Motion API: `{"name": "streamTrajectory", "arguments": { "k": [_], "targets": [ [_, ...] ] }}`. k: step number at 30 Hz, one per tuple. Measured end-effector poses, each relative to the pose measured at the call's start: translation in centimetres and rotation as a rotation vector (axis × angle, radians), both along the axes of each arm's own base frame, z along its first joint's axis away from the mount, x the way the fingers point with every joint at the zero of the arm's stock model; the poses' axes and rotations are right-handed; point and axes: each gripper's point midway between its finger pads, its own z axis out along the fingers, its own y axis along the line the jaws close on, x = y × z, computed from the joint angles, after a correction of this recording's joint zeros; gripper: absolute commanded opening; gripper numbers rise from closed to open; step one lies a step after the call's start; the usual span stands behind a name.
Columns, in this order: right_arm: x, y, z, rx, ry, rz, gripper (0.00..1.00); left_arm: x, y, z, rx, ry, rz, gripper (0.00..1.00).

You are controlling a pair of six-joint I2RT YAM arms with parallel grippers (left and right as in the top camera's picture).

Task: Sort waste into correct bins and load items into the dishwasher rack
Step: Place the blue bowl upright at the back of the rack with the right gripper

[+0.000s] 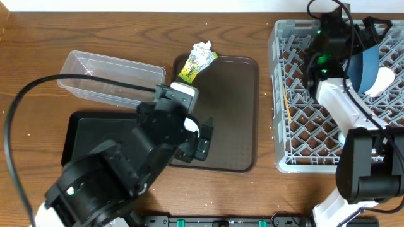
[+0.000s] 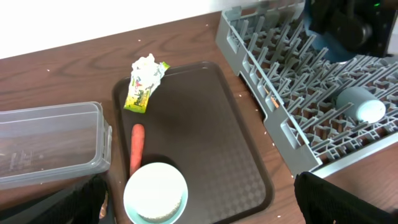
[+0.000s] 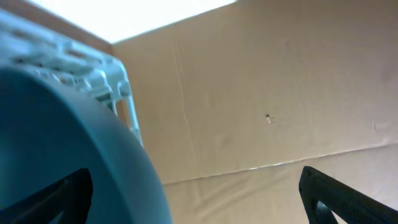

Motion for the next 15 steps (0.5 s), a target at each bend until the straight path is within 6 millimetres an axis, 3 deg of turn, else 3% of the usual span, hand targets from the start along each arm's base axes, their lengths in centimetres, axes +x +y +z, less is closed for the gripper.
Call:
{"name": "streamTrajectory", "arguments": {
  "k": [9, 12, 15],
  "targets": [
    [-2.3, 3.5, 4.0, 0.110, -0.143, 0.074, 0.99, -1.4, 1.7, 2.0, -0.063, -0.051, 0.000, 0.98],
    [-2.5, 6.2, 3.3, 0.169, -0.113, 0.160, 0.99, -1.7, 2.1, 2.3, -0.076, -0.061, 0.000, 0.98],
    [-2.2, 10.5, 0.8, 0.269, -0.034, 0.302, 0.99, -1.8, 2.3, 2.5, -0.080, -0.064, 0.000, 0.98]
  ]
}}
